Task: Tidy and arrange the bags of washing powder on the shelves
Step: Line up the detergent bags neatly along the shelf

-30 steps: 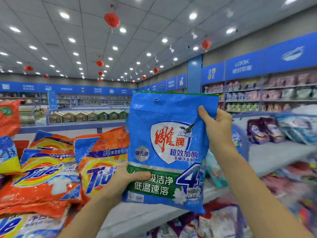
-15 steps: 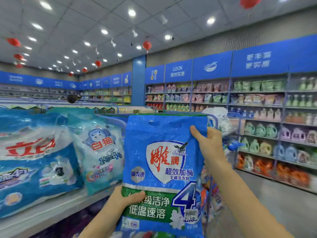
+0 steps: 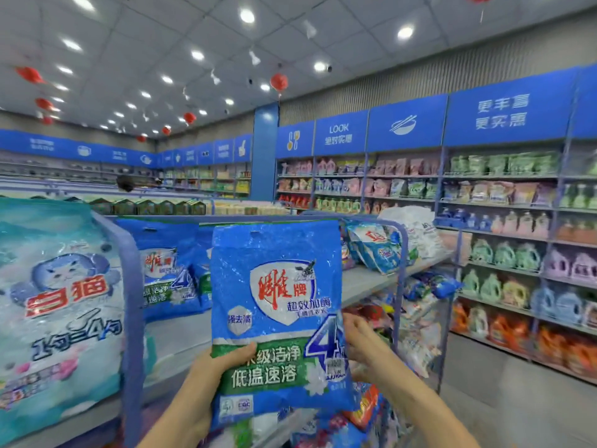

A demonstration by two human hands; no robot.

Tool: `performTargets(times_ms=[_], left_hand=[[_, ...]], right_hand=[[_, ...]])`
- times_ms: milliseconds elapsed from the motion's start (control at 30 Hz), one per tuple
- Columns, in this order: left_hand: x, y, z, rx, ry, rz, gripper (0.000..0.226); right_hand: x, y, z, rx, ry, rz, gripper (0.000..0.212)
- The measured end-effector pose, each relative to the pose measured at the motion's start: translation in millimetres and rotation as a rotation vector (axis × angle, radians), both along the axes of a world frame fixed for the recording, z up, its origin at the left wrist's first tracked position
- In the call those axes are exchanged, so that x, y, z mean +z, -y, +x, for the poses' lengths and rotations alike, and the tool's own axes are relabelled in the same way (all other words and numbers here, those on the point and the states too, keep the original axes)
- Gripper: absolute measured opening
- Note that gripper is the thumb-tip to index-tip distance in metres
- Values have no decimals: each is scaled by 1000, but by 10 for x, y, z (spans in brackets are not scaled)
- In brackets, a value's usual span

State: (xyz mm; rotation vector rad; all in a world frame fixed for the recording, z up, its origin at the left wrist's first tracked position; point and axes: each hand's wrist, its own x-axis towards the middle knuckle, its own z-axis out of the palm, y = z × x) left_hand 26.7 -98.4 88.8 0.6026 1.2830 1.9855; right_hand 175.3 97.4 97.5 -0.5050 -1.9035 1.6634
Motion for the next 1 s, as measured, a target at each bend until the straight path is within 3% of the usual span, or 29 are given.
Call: performTargets(times_ms=[100, 233, 467, 667, 800, 1000], left_hand=[[109, -217, -294, 86, -15, 42, 36], [185, -404, -664, 118, -24, 43, 41], [266, -476, -1338, 386, -128, -114, 96], [263, -578, -1817, 751, -209, -194, 47], [231, -668, -2107, 1042, -227, -282, 41], [217, -706, -2459, 1298, -226, -321, 43]], right_hand=[[-39, -145, -355, 184, 30, -19, 66], [51, -401, -859, 274, 11, -18, 73], [174, -473, -1878, 272, -105, -142, 55], [142, -524, -2680, 349, -73, -206, 58], [112, -588, -3137, 401, -5, -162, 60], [40, -387, -3663, 527, 46, -134, 32]])
